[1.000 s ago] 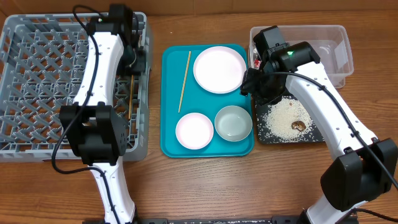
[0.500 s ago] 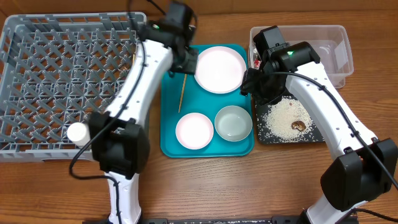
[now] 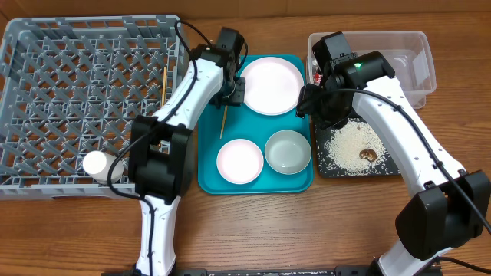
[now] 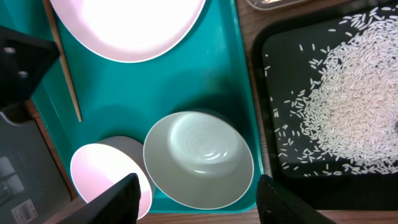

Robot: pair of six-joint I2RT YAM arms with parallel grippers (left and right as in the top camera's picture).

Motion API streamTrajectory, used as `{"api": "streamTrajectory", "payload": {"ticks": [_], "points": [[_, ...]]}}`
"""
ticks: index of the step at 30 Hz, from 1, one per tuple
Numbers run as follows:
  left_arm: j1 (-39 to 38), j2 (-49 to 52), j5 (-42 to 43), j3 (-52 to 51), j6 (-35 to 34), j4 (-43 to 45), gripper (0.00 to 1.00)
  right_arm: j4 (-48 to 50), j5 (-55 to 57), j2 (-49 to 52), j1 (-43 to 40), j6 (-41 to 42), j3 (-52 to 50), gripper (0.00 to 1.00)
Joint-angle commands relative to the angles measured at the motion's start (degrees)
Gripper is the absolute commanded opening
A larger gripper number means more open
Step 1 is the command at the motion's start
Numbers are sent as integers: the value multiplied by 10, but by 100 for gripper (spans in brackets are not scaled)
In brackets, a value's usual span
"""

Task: Sort waste into correct bins and load items into the dishwasher
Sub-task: 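Return the left gripper to the tray and grasp the second chopstick, then place the second chopstick in the dish rack with the left gripper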

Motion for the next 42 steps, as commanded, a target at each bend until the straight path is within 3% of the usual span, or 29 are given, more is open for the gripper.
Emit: {"api": "streamTrajectory", "payload": {"ticks": [1, 6, 11, 18, 26, 35, 39, 42], "points": [[4, 36, -16, -9, -9, 0, 35, 3, 6, -2, 0, -3, 2, 61], [12, 53, -24, -9, -9, 0, 31, 3, 6, -3, 0, -3, 2, 61], [14, 53, -21, -9, -10, -3, 4, 5, 6, -3, 0, -3, 2, 62], [16, 47, -18, 16, -20, -46, 4, 5, 6, -2, 0, -3, 2, 62], [26, -44, -27, 93, -20, -141, 4, 5, 6, -2, 0, -3, 2, 62], [80, -150, -140, 93, -10, -205, 4, 5, 6, -3, 0, -3, 2, 62], [112, -145, -149, 71, 7, -198, 4, 5, 6, -2, 0, -3, 2, 62], [137, -145, -136, 20, 20, -146, 4, 5, 6, -2, 0, -3, 2, 62]]}}
